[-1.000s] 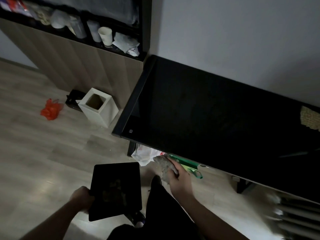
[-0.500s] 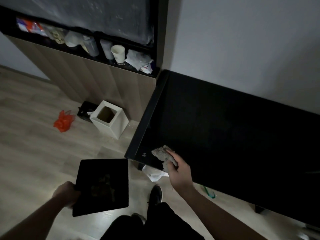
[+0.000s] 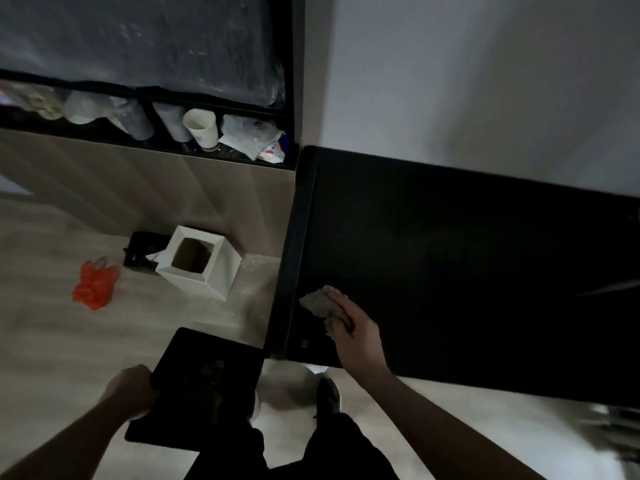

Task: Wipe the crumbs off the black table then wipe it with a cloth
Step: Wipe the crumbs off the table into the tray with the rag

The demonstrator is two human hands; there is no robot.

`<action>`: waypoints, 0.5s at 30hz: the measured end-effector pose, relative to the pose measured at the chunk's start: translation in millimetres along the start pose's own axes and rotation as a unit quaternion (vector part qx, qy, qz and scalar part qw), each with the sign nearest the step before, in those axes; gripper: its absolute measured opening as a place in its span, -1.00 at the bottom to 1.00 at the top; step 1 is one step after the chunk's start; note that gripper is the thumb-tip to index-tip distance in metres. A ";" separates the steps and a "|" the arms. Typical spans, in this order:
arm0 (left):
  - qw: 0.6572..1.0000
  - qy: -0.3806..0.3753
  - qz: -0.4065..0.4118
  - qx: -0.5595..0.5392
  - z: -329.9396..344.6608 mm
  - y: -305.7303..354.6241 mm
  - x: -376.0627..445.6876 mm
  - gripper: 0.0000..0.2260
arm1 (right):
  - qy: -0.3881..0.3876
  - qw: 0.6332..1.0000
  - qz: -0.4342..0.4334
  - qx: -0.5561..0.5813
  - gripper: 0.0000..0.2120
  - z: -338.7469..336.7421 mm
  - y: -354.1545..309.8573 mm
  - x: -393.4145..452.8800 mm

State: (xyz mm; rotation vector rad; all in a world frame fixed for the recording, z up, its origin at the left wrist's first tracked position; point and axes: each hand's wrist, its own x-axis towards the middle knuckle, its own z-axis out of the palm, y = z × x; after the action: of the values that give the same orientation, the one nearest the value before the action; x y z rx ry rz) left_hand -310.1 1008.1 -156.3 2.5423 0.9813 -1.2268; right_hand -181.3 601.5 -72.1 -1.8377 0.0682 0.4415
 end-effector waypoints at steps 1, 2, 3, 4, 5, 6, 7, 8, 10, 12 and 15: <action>1.000 -0.001 0.005 0.004 -7.2 1.8 13.6 -0.77 | 0.015 1.000 0.003 -0.001 -0.49 8.0 -1.7 3.4; 1.000 0.000 0.007 0.009 -14.4 4.1 25.8 -0.77 | 0.030 1.000 0.008 -0.002 -0.49 16.2 -3.4 7.3; 1.000 0.001 0.008 0.014 -20.6 5.9 38.9 -0.76 | 0.047 0.999 0.011 -0.006 -0.50 24.7 -5.1 11.5; 1.000 0.000 0.010 0.011 -26.2 8.0 51.3 -0.76 | 0.063 0.998 0.011 -0.012 -0.50 32.5 -6.2 15.8; 1.000 -0.003 0.012 0.007 -31.1 10.3 64.4 -0.76 | 0.080 0.997 0.011 -0.021 -0.50 39.9 -6.6 21.1; 1.000 -0.009 0.015 0.005 -36.0 13.7 76.0 -0.76 | 0.094 0.995 0.012 -0.031 -0.50 46.4 -7.0 27.8; 1.000 -0.017 0.017 0.003 -39.2 17.0 88.7 -0.76 | 0.107 0.993 0.017 -0.042 -0.50 51.9 -7.6 36.1; 1.000 -0.021 0.017 0.002 -42.4 20.9 101.1 -0.77 | 0.119 0.991 0.022 -0.051 -0.50 56.4 -7.9 44.9; 1.000 -0.023 0.019 -0.008 -49.4 33.2 123.3 -0.82 | 0.144 0.987 0.028 -0.063 -0.51 61.9 -9.2 63.6; 0.999 -0.023 0.022 -0.015 -51.9 48.9 148.2 -0.85 | 0.166 0.983 0.026 -0.071 -0.51 63.5 -9.6 87.4; 0.999 -0.037 0.030 -0.021 -49.6 78.1 187.6 -0.85 | 0.192 0.977 0.012 -0.089 -0.50 58.4 -5.8 129.0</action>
State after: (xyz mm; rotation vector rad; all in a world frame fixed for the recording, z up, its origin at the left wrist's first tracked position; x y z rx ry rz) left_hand -145.3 1059.9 -274.4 2.4580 0.8988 -1.2602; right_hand -75.7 680.4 -124.0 -2.0802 0.3245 0.1040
